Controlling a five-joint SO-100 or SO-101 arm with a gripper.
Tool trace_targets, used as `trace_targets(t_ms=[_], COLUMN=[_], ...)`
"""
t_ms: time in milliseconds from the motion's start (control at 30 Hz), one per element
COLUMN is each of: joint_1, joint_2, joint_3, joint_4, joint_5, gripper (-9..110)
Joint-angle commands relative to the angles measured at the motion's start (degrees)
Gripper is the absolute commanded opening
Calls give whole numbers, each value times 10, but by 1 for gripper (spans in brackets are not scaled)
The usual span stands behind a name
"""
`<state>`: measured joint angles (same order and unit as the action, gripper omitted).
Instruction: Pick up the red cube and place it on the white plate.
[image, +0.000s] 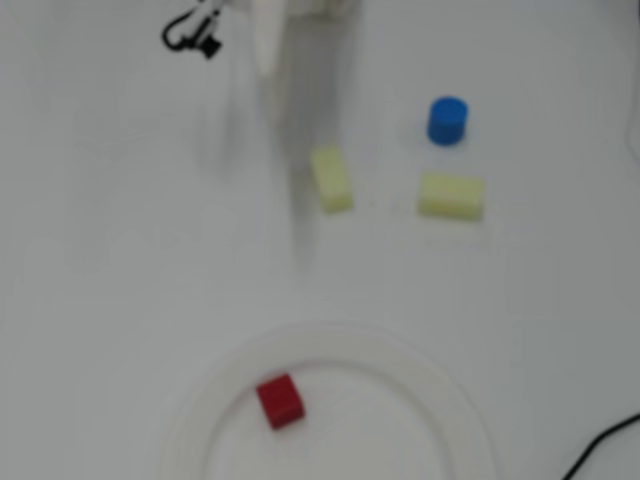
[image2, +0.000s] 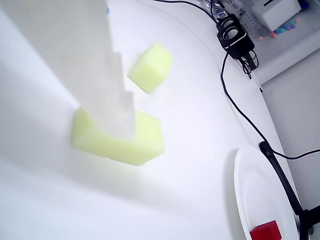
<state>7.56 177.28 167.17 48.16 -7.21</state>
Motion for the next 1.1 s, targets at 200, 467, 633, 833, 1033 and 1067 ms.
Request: trace_targets(t_ms=[200,467,633,833,1033,1067], joint_1=[4,1,0,-39,-61,-68], joint_2=[199,199,199,200,200,200], joint_3=[166,186,189,179,178,178], joint_4=[91,134,173,226,227,227], joint_5=[11,46,72,56,47,42], gripper=[41,15,0,0,0,0])
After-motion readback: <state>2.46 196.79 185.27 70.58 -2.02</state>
